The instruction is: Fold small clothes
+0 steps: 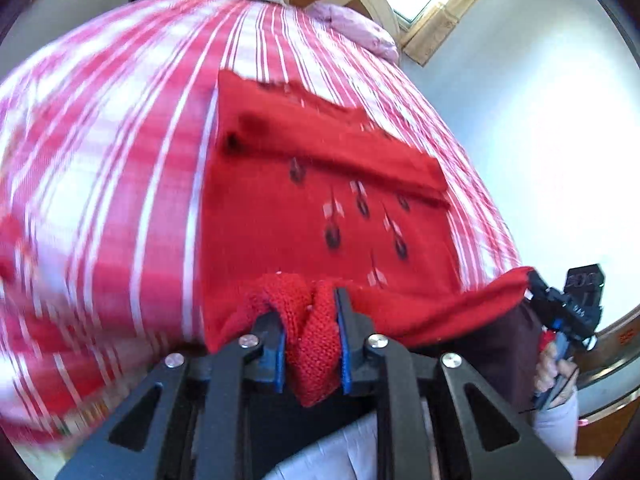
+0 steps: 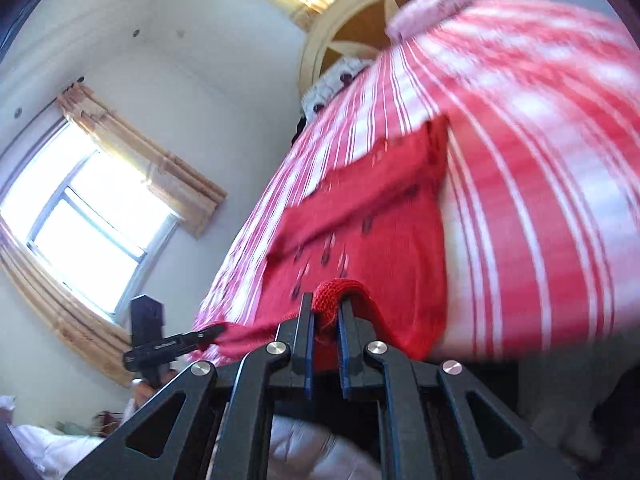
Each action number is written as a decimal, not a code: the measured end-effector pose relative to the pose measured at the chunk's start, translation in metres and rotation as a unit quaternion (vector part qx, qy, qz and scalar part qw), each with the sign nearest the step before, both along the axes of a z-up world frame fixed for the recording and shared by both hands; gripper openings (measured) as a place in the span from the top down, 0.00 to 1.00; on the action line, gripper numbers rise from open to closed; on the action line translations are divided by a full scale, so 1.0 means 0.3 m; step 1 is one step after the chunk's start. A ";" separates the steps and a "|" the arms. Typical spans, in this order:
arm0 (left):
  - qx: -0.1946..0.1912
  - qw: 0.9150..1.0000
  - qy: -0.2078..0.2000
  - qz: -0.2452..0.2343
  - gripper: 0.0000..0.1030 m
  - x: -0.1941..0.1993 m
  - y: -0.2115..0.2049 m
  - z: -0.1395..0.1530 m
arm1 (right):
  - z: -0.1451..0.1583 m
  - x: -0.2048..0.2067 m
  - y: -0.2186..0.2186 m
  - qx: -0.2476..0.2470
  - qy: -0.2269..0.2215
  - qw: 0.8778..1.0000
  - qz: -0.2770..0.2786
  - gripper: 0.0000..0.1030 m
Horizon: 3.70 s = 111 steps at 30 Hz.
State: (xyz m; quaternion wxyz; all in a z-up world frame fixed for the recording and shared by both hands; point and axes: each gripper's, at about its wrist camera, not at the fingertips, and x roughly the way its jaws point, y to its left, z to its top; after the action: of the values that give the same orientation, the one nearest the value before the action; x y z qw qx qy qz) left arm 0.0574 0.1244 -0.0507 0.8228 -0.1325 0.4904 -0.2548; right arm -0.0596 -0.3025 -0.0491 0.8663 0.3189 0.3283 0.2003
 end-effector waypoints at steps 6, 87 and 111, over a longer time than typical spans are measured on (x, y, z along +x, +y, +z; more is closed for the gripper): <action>0.047 0.998 0.036 0.013 0.64 0.272 -0.074 -0.079 | -0.074 0.277 -0.027 -0.009 0.021 0.999 -0.027 0.91; 0.063 0.996 -0.062 0.027 0.81 0.386 -0.063 -0.187 | -0.220 0.374 0.095 -0.209 0.012 0.976 -0.064 0.88; 0.035 0.992 -0.114 0.048 0.92 0.340 -0.024 -0.012 | 0.026 0.367 0.140 -0.220 -0.071 0.972 -0.051 0.92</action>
State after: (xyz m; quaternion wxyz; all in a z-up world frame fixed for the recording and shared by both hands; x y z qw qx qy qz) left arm 0.1592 0.1172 -0.0544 0.8888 -0.0967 0.3952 -0.2108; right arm 0.0506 -0.2606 -0.0415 0.9454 0.1222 0.2851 0.1006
